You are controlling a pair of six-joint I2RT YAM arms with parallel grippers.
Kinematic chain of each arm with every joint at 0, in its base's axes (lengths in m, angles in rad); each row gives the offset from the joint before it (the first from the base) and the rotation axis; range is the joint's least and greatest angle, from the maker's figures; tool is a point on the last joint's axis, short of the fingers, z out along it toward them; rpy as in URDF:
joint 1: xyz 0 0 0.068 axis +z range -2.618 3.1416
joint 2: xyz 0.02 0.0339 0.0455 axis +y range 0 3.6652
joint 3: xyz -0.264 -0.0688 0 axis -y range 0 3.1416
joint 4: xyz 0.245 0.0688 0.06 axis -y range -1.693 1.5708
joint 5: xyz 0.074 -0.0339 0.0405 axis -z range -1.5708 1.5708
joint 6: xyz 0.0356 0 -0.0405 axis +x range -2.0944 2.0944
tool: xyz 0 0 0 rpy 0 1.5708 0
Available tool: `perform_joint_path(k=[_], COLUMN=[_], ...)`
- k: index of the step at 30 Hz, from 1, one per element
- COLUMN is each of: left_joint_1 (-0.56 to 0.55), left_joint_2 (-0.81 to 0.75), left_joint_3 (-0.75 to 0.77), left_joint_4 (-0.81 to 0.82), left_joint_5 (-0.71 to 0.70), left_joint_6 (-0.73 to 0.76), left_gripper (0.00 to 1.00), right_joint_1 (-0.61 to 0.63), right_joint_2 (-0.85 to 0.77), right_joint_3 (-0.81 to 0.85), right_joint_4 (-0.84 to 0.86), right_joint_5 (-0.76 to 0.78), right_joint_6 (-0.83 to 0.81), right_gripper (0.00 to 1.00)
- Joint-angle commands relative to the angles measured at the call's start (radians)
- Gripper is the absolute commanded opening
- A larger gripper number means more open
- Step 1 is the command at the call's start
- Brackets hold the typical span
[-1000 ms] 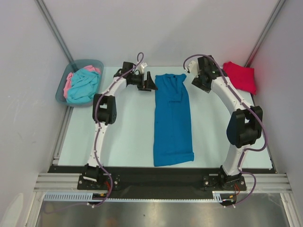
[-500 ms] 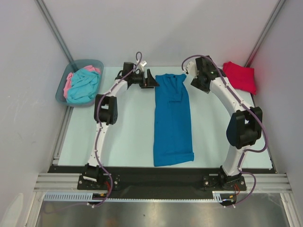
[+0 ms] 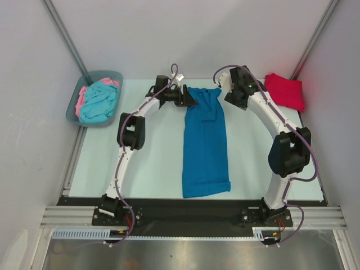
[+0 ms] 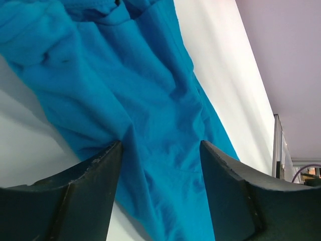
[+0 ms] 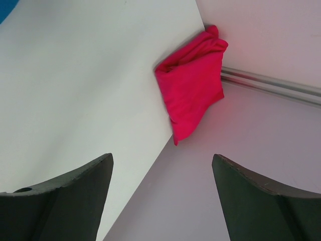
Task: Fold and stack the t-shirts
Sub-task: Fold the tshirt
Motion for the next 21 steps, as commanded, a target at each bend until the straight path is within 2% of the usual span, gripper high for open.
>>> perform_joint_path(k=[1,3,7,9,10,11,12,13,14,16,21], left_joint_1=[-0.001,-0.001,-0.001,0.000,0.000,0.000,0.000,0.000,0.000,0.000,0.000], left_joint_2=[-0.014,-0.033,-0.043,-0.050,-0.055,-0.057,-0.067,-0.072,-0.078,-0.098,-0.150], left_joint_3=[-0.018,-0.044,-0.048,-0.047,-0.047,-0.047,-0.048,-0.050,-0.053,-0.062,-0.079], left_joint_4=[0.006,0.000,-0.017,-0.032,-0.037,-0.043,-0.064,-0.071,-0.077,-0.094,-0.109], left_joint_5=[-0.001,-0.010,-0.015,-0.027,-0.030,-0.044,-0.059,-0.066,-0.075,-0.090,-0.159], left_joint_6=[0.021,0.038,0.048,0.062,0.067,0.085,0.093,0.105,0.131,0.154,0.242], left_gripper=[0.68,0.66,0.49,0.47,0.51,0.58,0.67,0.84,0.89,0.95,0.97], right_joint_1=[0.014,0.017,0.017,0.020,0.021,0.023,0.024,0.024,0.024,0.023,0.021], right_joint_2=[-0.032,-0.040,-0.046,-0.051,-0.052,-0.057,-0.057,-0.058,-0.060,-0.060,-0.060], right_joint_3=[0.033,0.024,0.020,0.018,0.017,0.015,0.015,0.012,0.010,0.007,0.001], right_joint_4=[0.000,0.003,0.008,0.006,0.008,0.006,0.006,0.006,0.008,0.009,0.018], right_joint_5=[0.012,0.007,0.006,0.007,0.006,0.006,0.004,0.006,0.007,0.012,0.012], right_joint_6=[0.004,0.004,0.013,0.013,0.014,0.013,0.013,0.013,0.013,0.010,0.008], right_gripper=[0.86,0.86,0.85,0.85,0.85,0.85,0.85,0.86,0.85,0.85,0.86])
